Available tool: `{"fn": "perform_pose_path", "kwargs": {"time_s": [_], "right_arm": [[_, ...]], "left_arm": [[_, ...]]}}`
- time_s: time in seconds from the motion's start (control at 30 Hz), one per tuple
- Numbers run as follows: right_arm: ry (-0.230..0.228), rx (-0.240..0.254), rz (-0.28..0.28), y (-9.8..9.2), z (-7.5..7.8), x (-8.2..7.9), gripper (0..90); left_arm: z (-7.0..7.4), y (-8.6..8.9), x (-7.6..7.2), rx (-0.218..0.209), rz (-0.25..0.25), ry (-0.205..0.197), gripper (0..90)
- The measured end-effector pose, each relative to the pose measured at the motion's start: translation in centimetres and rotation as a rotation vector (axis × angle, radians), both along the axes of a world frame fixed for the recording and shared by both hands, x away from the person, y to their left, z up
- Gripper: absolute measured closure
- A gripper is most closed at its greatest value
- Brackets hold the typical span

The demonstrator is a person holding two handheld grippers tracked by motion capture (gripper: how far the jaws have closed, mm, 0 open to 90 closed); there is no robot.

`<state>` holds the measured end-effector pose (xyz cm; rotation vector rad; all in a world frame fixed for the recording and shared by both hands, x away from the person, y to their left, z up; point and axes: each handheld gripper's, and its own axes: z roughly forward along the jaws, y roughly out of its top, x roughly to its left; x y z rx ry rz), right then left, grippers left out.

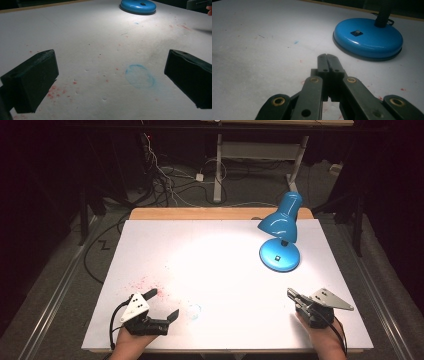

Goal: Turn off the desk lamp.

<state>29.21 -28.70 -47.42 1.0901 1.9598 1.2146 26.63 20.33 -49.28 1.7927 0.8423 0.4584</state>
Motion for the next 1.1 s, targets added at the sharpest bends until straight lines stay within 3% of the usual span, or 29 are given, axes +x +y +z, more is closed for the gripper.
{"fn": "perform_pose_path", "kwargs": {"time_s": [0.17,0.43,0.5,1.1], "right_arm": [[0.006,0.025,-0.009,0.1,0.2,0.7,90.0],[0.004,-0.004,-0.004,1.1,0.6,2.0,90.0],[0.003,0.011,-0.007,1.3,0.9,2.6,90.0],[0.019,-0.008,-0.023,2.3,1.7,5.8,90.0]], "left_arm": [[-0.1,-0.1,0.1,0.001,-0.004,0.003,0.0],[-0.2,-0.1,0.0,0.013,-0.016,0.019,0.0],[-0.2,-0.1,0.1,0.014,-0.017,0.023,0.0],[-0.1,0.0,-0.2,-0.001,-0.024,0.011,0.0]]}}
